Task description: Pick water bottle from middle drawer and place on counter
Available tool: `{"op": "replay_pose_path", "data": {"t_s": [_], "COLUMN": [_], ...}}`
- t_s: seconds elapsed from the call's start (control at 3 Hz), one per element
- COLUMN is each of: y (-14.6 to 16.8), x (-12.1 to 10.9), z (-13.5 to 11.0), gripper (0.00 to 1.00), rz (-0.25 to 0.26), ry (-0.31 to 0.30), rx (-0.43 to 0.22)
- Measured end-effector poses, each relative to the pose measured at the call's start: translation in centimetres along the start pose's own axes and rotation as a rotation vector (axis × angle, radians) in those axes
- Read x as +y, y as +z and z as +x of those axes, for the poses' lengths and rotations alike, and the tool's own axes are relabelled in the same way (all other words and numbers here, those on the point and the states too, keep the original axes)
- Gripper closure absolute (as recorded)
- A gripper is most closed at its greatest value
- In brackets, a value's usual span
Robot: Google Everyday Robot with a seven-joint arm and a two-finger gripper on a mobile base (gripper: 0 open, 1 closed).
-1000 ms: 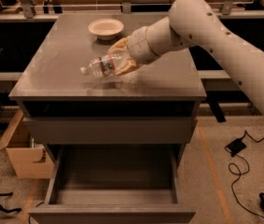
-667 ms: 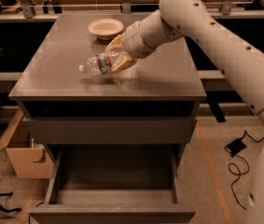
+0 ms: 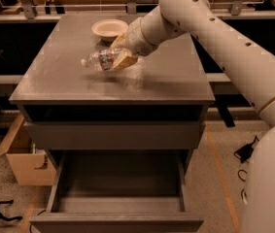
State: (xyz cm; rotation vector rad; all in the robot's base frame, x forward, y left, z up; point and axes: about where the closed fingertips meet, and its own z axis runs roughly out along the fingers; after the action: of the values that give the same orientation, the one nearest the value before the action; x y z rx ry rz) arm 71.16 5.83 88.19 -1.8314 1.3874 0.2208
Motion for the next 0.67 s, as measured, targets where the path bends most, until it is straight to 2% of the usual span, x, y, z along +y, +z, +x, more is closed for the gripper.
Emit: {"op": "replay_pose_path", "data": {"t_s": [0.67], "y": [0.2], "x": [-0.8], "z": [0.92], "gripper": [1.0], "rz": [0.019], "ry": [0.225], "rx": [-0.031]}}
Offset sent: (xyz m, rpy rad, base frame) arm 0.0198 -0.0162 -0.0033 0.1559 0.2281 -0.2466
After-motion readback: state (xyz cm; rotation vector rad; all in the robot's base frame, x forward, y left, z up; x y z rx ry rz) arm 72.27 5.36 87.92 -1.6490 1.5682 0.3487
